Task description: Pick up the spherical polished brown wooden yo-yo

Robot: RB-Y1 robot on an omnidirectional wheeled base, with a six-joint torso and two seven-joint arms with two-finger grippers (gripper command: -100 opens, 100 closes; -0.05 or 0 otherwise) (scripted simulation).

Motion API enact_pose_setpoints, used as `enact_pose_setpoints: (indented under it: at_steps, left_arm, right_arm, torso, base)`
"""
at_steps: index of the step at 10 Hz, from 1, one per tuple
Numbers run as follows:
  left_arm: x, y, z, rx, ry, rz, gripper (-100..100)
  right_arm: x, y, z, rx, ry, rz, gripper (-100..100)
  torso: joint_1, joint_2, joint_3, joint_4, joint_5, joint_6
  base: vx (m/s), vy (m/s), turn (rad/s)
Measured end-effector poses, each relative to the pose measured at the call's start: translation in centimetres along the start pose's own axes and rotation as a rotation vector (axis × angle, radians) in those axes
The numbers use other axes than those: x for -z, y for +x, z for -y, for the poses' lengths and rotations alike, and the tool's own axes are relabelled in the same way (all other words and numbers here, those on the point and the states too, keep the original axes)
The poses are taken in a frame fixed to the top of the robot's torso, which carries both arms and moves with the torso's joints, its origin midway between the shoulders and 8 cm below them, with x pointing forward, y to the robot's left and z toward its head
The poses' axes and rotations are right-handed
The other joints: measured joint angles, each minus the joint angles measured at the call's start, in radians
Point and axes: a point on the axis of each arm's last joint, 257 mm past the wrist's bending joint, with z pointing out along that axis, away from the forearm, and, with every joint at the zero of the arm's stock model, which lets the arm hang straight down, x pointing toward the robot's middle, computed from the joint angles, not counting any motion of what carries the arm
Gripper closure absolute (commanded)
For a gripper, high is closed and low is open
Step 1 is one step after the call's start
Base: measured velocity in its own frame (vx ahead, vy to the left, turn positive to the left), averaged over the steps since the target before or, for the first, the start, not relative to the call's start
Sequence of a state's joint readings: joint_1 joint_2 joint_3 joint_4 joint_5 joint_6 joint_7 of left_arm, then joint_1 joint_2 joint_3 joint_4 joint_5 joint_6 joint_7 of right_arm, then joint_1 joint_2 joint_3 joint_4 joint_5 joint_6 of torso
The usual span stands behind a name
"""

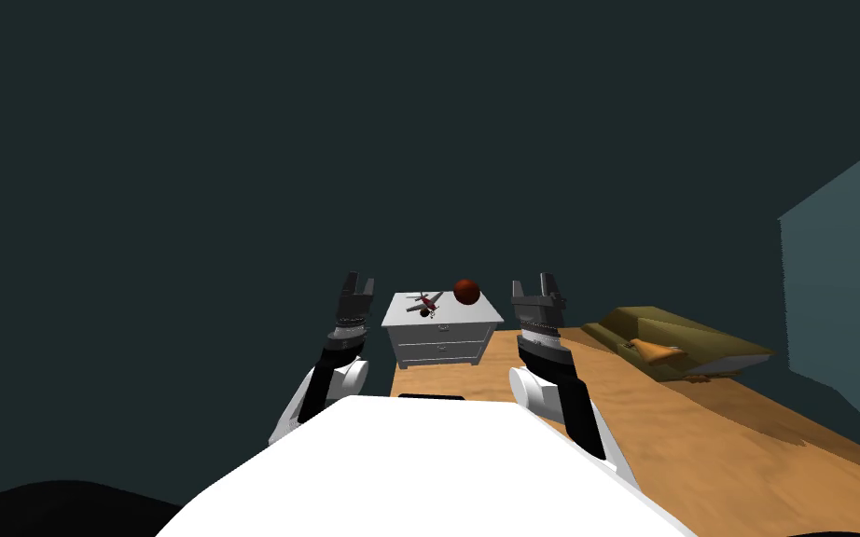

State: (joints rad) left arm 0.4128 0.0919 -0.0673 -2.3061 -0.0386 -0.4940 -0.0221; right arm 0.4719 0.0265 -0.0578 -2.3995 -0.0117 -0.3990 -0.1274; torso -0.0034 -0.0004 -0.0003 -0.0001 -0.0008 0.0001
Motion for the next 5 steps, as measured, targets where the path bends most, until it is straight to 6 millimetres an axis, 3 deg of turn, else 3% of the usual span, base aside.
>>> enact_pose_setpoints:
  at_steps: [5]
  left_arm:
    - [0.0, 0.9, -6.4, -0.021, -0.159, -0.041, -100]
  right_arm:
    - [0.0, 0.0, 0.0, 0.000, 0.000, 0.000, 0]
  torso:
    - [0.000, 0.000, 0.000, 0.000, 0.000, 0.000]
  base:
    - [0.006, -0.047, 0.007]
